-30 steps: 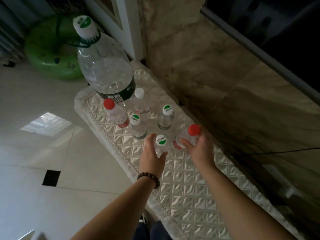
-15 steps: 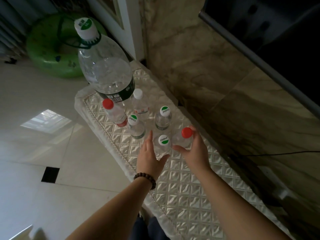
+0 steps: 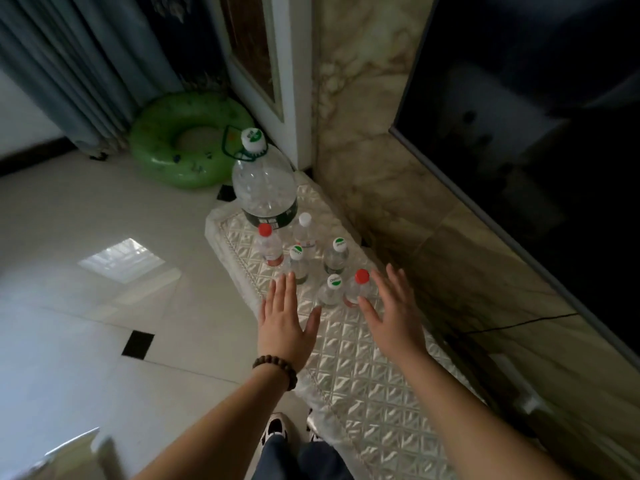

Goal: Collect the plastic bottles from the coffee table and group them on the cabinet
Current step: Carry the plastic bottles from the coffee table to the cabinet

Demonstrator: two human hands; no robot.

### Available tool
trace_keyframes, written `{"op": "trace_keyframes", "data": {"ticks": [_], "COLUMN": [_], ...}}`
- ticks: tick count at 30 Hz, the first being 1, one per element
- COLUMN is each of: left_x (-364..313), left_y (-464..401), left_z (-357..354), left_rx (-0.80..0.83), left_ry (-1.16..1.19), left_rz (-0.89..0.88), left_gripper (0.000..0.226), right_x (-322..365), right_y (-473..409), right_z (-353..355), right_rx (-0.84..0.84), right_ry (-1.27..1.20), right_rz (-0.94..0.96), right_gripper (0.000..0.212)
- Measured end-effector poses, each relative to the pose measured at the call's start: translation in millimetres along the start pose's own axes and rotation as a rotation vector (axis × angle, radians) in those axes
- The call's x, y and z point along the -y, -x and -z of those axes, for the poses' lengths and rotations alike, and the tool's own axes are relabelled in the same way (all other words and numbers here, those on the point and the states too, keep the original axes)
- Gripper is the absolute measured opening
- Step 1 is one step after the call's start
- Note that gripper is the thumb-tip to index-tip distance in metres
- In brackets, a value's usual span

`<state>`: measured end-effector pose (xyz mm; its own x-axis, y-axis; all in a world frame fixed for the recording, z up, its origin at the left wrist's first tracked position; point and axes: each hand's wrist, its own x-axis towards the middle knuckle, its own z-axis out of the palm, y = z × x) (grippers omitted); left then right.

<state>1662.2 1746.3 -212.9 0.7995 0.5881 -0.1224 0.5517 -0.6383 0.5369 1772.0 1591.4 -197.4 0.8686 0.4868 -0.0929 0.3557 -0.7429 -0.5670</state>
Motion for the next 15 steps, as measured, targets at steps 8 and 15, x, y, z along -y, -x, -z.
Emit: {"op": "trace_keyframes", "data": {"ticks": [8,15], "left_x": [29.1,95.8], "left_y": [63.8,146.3], "left_z": [64.6,108.2], "left_rx": [-0.173,-0.350], "left_ry": [-0.024,-0.048], "left_rz": [0.265,0.598], "left_gripper": [0.075,0.075], "right_x": [62.7,157.6], "right_y": [36.8,65.8], "right_z": [-7.7,-55.2], "right_rx": [0.111,0.295], "right_ry": [0.014,0.016], "right_rz": [0.182,0.470], "right_gripper": [0.058,0.055]}}
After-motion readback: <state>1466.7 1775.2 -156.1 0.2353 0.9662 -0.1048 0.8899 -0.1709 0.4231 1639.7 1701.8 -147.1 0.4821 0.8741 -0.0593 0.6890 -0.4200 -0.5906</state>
